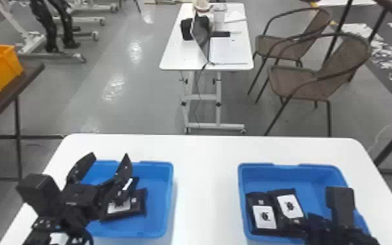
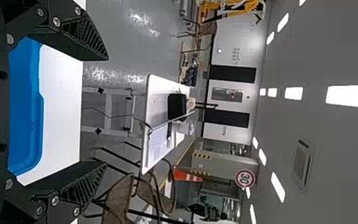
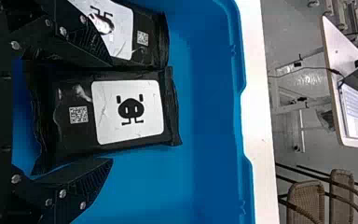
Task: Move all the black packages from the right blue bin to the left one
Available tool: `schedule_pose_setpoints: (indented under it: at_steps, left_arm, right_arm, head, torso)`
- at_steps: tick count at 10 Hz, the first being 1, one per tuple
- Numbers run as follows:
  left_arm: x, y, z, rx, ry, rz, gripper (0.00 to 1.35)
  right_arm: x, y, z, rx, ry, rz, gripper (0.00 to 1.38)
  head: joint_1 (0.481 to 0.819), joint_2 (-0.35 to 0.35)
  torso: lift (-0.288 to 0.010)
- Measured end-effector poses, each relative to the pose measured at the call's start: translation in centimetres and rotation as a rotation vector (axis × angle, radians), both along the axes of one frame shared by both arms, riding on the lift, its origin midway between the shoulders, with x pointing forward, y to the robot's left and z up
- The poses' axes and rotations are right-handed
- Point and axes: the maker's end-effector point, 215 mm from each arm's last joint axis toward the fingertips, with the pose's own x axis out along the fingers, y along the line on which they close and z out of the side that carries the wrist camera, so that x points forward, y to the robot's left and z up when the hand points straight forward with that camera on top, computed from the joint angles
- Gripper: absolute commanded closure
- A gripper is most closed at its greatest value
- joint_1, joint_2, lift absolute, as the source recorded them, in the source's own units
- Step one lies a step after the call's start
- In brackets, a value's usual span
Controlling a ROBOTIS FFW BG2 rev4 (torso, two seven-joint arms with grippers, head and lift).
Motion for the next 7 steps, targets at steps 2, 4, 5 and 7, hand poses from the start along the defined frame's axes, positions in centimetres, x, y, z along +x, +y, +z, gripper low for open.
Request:
schedule_pose_setpoints:
  at_steps: [2, 4, 5, 7]
  left_arm:
    - [-0.1, 0.0, -0.2, -0.003, 0.004, 0.000, 0.24]
    - [-0.1, 0.0, -0.3, -0.007, 0.003, 0.000, 0.24]
    - [-0.2, 0.0, -0.5, -0.010, 0.005, 0.001, 0.24]
    - [-0.2, -0.1, -0.5, -0.017, 0.003, 0.000, 0.24]
  right_arm:
    - [-0.4, -0.1, -0.5, 0.006, 0.013, -0.010, 0.86]
    - [-0.7, 0.0, -0.7, 0.054, 0.011, -0.034, 1.29]
    - [-0.7, -0.1, -0.4, 0.061, -0.001, -0.054, 1.28]
    - [-0.4, 0.2, 0.9, 0.086, -0.037, -0.068, 1.28]
  head:
    - [0.695, 0.058]
    - [0.695, 0.061]
    - [0.695, 0.058]
    - [0.695, 0.061]
  torso:
    - [-0.041]
    - [-0.041]
    - [-0.041]
    - [-0.041]
